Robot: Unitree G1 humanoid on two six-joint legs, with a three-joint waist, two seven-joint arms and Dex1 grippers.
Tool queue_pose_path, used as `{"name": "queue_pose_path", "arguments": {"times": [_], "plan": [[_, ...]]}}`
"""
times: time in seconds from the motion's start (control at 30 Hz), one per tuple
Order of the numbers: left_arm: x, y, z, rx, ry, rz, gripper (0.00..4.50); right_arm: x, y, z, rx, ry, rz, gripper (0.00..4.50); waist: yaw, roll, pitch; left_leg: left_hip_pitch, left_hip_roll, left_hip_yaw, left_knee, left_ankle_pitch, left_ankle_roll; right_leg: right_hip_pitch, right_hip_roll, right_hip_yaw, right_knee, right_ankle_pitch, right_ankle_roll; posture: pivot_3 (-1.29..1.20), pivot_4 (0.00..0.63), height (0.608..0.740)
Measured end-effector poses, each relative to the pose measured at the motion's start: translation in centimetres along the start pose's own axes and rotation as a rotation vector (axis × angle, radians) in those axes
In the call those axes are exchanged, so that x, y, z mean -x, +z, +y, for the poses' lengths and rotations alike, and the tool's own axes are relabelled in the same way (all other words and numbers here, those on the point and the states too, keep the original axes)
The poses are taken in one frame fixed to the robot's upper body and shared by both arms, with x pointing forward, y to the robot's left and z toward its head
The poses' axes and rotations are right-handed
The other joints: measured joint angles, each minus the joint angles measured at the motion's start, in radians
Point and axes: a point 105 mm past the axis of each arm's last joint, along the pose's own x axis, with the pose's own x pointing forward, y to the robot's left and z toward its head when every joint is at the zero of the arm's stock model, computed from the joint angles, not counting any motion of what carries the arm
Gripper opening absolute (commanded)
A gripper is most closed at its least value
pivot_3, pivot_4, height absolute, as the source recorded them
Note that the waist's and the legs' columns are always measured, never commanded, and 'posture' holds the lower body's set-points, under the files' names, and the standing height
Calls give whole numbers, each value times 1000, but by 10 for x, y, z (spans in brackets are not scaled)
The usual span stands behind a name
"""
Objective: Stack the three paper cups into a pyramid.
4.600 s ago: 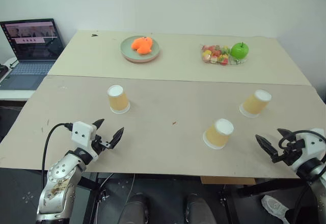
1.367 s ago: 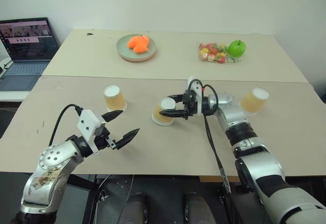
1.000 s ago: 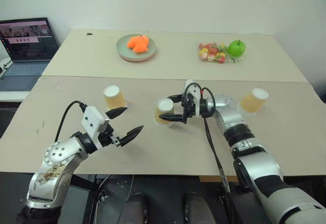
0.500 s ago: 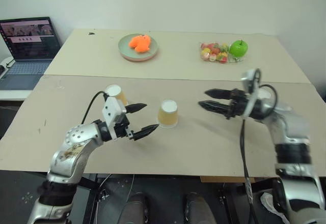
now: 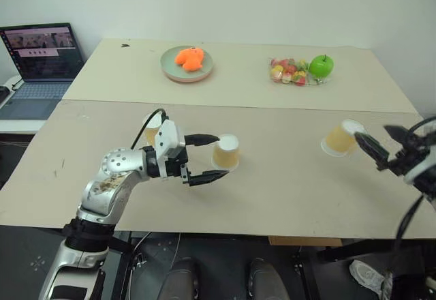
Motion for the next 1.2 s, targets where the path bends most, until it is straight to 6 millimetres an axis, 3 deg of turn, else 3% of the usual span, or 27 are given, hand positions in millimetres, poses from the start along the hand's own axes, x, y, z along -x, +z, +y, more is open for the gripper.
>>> {"name": "queue_pose_path", "arguments": {"times": [0.23, 0.6, 1.2], "plan": [[-6, 14, 6, -75, -24, -28, 4500, -20, -32, 0, 19, 3, 72, 4387, -14, 0, 0, 1, 1, 0, 0, 0, 0, 0, 1, 0, 0, 0, 0, 0, 150, 676], [-6, 19, 14, -97, -2, -33, 4500, -48, -26, -12, -13, 11, 44, 4387, -11, 0, 0, 0, 1, 0, 0, 0, 0, 0, 1, 0, 0, 0, 0, 0, 150, 676], [-1, 15, 23, -77, 91, -39, 4500, -83, -16, -1, -36, 99, 34, 4387, -12, 0, 0, 0, 1, 0, 0, 0, 0, 0, 1, 0, 0, 0, 0, 0, 150, 676]]}}
